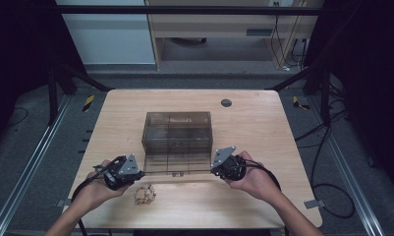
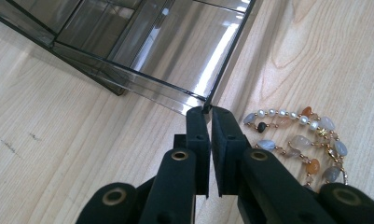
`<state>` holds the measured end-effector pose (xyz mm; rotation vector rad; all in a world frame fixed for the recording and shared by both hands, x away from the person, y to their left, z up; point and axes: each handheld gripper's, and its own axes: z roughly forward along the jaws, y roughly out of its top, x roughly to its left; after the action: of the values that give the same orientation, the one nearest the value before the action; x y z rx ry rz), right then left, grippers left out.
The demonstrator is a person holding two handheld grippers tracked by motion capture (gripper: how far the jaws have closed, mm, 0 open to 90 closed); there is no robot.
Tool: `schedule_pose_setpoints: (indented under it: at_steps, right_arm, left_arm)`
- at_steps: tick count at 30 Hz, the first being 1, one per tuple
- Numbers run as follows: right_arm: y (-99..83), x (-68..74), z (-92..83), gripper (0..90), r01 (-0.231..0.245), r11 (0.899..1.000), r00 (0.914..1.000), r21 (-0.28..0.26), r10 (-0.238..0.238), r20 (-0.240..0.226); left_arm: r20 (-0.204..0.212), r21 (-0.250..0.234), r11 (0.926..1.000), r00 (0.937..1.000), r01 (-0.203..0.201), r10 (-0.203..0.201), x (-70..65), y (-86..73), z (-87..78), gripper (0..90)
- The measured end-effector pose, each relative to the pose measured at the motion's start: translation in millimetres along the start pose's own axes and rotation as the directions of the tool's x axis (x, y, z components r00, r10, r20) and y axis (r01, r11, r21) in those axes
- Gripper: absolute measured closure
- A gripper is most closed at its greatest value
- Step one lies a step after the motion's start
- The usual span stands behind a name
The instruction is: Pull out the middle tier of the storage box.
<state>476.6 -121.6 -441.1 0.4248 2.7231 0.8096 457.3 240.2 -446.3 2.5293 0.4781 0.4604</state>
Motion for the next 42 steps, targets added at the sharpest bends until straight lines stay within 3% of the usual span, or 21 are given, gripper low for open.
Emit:
schedule_pose_setpoints:
  at_steps: [42]
  right_arm:
    - [-2.8, 11.2, 2.7, 87.7, 0.008, 1.0, 0.9999, 0.019, -0.007, -0.014]
  left_arm:
    - [0.003, -0.009, 1.0, 1.0, -0.002, 0.002, -7.0, -8.3, 2.1, 86.1]
